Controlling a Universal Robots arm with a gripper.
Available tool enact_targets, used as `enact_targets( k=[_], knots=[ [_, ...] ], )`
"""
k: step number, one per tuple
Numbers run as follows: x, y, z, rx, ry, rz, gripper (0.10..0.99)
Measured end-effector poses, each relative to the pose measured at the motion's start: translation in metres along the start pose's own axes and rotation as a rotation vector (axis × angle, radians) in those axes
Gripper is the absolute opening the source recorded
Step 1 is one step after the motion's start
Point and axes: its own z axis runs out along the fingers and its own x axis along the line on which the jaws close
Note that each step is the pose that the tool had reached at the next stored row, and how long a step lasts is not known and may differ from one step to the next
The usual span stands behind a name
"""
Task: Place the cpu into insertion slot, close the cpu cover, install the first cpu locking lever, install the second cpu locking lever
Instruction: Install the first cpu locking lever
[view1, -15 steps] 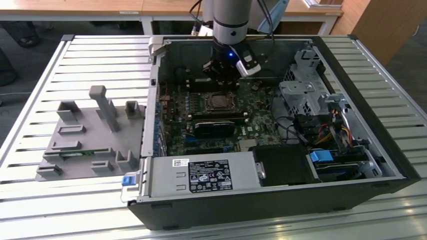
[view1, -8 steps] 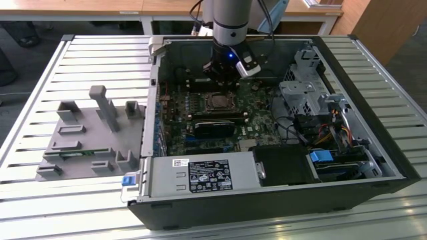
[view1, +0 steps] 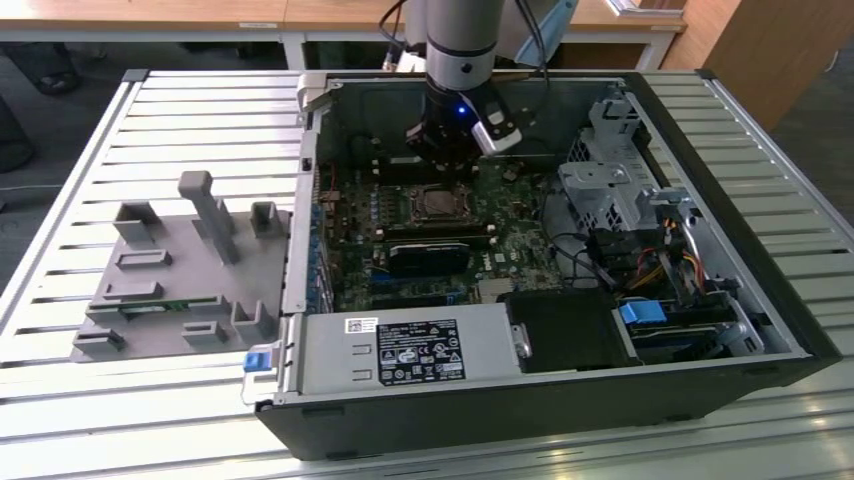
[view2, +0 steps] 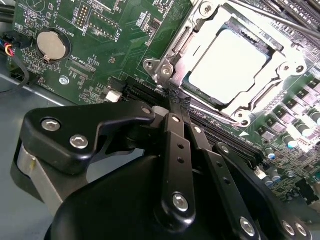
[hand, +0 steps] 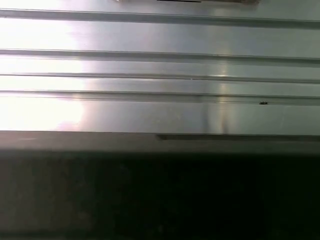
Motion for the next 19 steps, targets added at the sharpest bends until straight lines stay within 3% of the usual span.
enact_targets(
  k=[6, 19],
  knots=[
    [-0.0001, 0.0001, -0.0025, 0.0, 0.0, 0.0, 0.106],
    [0.0001, -0.0002, 0.0023, 0.019, -0.0001, -0.001, 0.106]
  ],
)
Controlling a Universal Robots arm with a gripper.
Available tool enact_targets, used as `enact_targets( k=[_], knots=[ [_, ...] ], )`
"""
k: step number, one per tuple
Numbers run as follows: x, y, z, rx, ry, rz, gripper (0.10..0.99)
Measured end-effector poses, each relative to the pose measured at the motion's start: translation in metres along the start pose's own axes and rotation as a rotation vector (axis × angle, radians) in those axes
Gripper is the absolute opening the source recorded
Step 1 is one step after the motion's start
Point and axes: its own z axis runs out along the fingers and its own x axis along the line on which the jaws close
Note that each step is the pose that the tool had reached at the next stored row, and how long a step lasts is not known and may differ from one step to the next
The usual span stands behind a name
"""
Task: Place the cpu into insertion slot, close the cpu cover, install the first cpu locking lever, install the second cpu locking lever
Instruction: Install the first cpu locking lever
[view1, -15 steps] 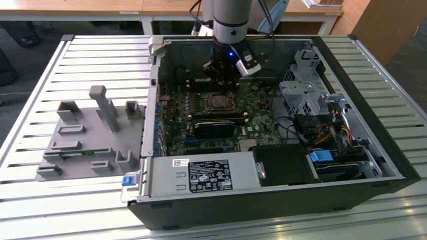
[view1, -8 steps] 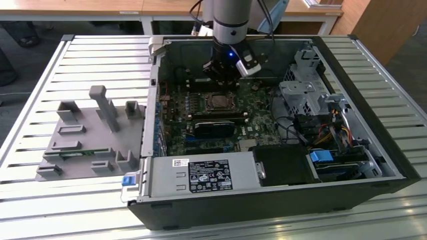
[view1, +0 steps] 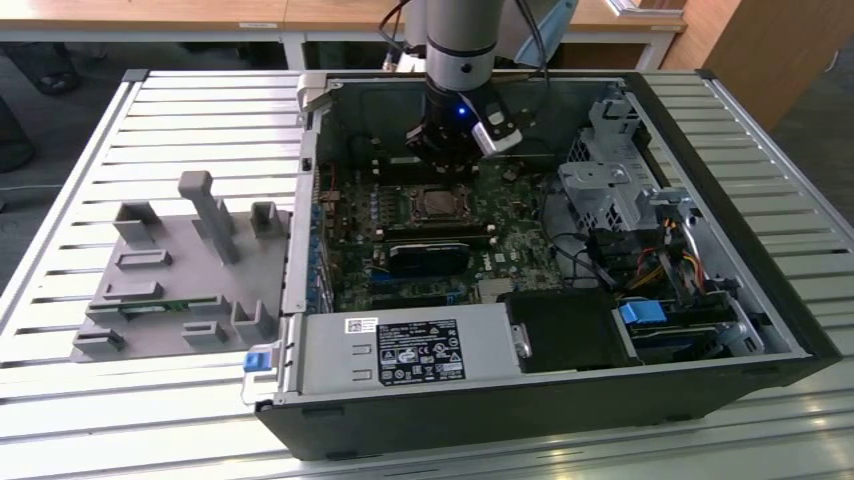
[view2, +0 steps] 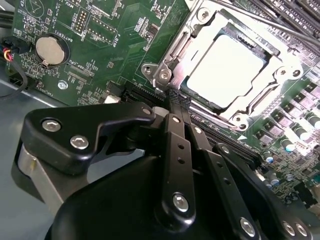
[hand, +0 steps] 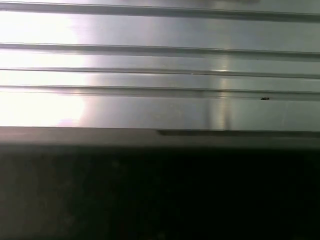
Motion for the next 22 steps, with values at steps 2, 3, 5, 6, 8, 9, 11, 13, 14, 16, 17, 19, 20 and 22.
enact_targets(
  k=[2, 3, 5, 6, 8, 9, 11, 13, 14, 16, 17, 19, 20, 22],
  knots=[
    [0.0, 0.0, 0.0008, 0.002, 0.0, 0.0, 0.106],
    [0.0001, -0.0001, 0.0012, 0.002, 0.0002, 0.0, 0.106],
    [0.0002, -0.0002, 0.0017, 0.003, 0.0005, 0.0, 0.106],
    [0.0002, -0.0003, 0.0021, 0.003, 0.0006, 0.0, 0.106],
    [0.0002, -0.0003, 0.0023, 0.002, 0.0005, 0.0, 0.106],
    [0.0002, -0.0002, 0.0023, 0.002, 0.0004, 0.0, 0.106],
    [0.0001, -0.0001, 0.0022, 0.0, 0.0, 0.0, 0.106],
    [-0.0001, 0.0002, 0.001, -0.002, -0.0007, 0.0, 0.106],
    [-0.0001, 0.0002, -0.0007, -0.001, -0.0004, 0.0, 0.106],
    [-0.0002, 0.0003, -0.0056, 0.0, 0.0001, 0.0, 0.106],
    [-0.0003, 0.0004, -0.0085, 0.0, 0.0001, 0.0, 0.106],
    [-0.0005, 0.0008, -0.016, 0.0, 0.0002, 0.0, 0.106],
    [-0.0006, 0.0009, -0.0184, 0.0, 0.0002, 0.0, 0.106],
    [-0.0006, 0.0009, -0.0186, 0.0, 0.0001, 0.0, 0.106]
  ],
)
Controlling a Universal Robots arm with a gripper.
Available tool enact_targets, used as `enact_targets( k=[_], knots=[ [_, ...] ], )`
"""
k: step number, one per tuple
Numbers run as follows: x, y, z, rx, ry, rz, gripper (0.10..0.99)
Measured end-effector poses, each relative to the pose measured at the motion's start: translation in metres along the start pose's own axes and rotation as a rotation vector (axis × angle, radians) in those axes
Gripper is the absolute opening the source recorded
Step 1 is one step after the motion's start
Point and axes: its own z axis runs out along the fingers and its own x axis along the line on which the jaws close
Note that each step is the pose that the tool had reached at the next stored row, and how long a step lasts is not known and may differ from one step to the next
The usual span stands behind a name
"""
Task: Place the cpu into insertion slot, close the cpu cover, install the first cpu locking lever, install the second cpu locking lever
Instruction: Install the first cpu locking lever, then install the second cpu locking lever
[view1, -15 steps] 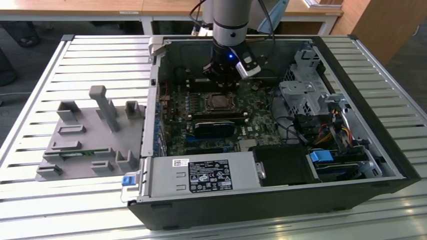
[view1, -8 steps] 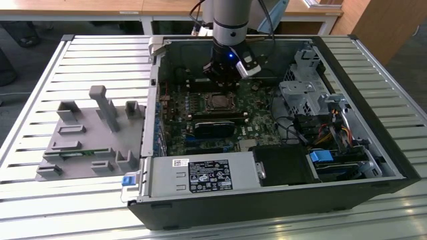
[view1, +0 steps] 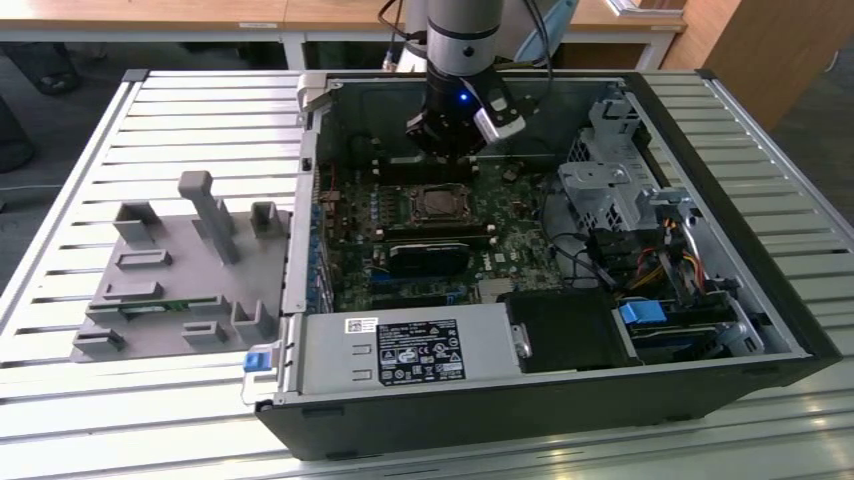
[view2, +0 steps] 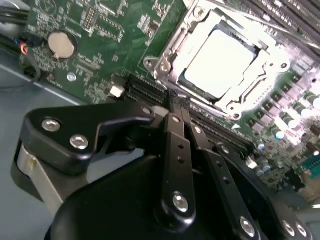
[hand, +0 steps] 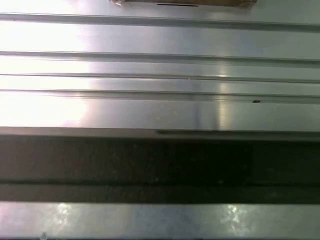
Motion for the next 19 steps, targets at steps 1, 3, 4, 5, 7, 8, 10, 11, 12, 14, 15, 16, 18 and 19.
enact_targets(
  k=[1, 3, 4, 5, 7, 8, 10, 11, 12, 14, 15, 16, 18, 19],
  knots=[
    [0.0, 0.0, 0.0, 0.0, 0.0, 0.0, 0.106],
    [0.0, -0.0006, -0.0001, 0.0, 0.0001, 0.0, 0.106],
    [0.0, -0.0015, -0.0001, 0.0, 0.0001, 0.0, 0.106],
    [0.0, -0.0023, -0.0002, 0.0, 0.0001, 0.0, 0.106],
    [0.0, -0.0036, -0.0002, 0.0, 0.0002, 0.0, 0.106],
    [0.0, -0.0043, -0.0002, 0.0, 0.0001, 0.0, 0.106],
    [0.0, -0.0056, -0.0003, 0.0, 0.0001, 0.0, 0.106],
    [0.0, -0.0062, -0.0003, 0.0, 0.0001, 0.0, 0.106],
    [0.0, -0.0066, -0.0003, 0.0, 0.0001, 0.0, 0.106],
    [0.0, -0.0074, -0.0004, 0.0, 0.0001, 0.0, 0.106],
    [0.0, -0.0077, -0.0004, 0.0, 0.0, 0.0, 0.106],
    [0.0, -0.0081, -0.0004, 0.0, 0.0, 0.0, 0.106],
    [0.0, -0.0089, -0.0004, 0.0, 0.0001, 0.0, 0.106],
    [0.0, -0.0093, -0.0005, 0.0, 0.0001, 0.0, 0.106]
  ],
)
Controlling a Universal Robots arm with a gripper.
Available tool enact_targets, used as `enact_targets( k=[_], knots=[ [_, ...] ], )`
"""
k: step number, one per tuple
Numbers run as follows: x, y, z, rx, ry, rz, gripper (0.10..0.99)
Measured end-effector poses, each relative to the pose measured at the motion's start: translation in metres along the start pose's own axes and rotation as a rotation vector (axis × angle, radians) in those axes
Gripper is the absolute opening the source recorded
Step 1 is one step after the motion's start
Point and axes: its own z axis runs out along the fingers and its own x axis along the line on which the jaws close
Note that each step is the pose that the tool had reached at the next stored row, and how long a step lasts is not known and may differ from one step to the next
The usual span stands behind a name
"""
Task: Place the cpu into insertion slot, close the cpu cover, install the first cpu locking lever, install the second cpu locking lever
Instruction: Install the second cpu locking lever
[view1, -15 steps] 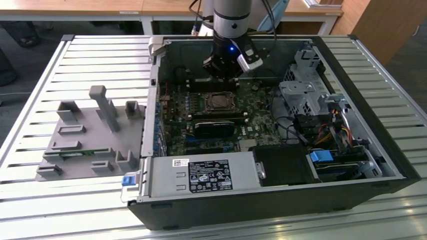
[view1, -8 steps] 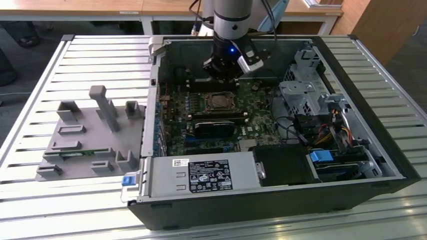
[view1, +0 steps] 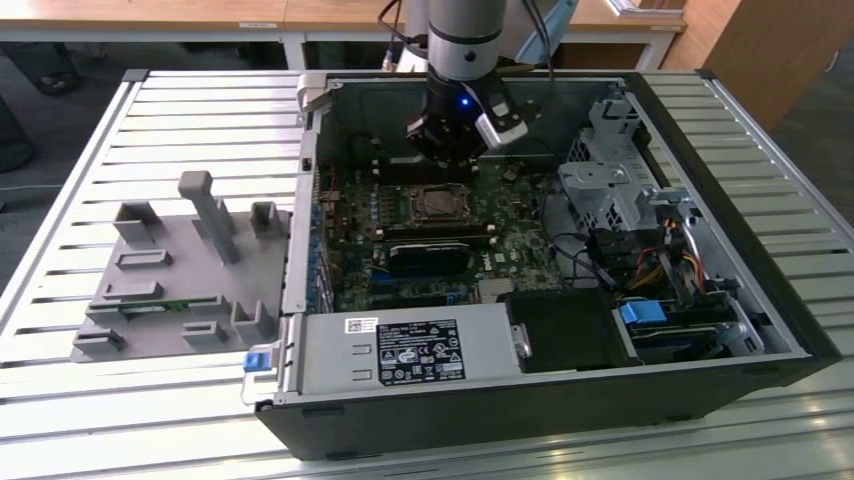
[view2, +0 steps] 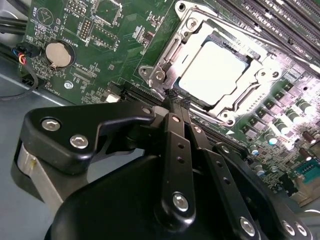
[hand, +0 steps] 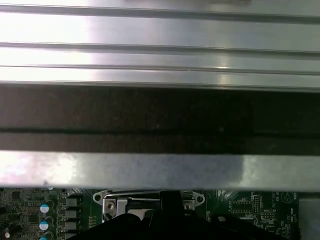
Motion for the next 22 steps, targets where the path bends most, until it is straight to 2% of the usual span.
enact_targets(
  k=[10, 22],
  knots=[
    [-0.0001, -0.0057, -0.0003, 0.0, 0.0, 0.0, 0.106],
    [-0.0001, -0.0221, -0.0011, 0.0, 0.0, 0.0, 0.106]
  ],
)
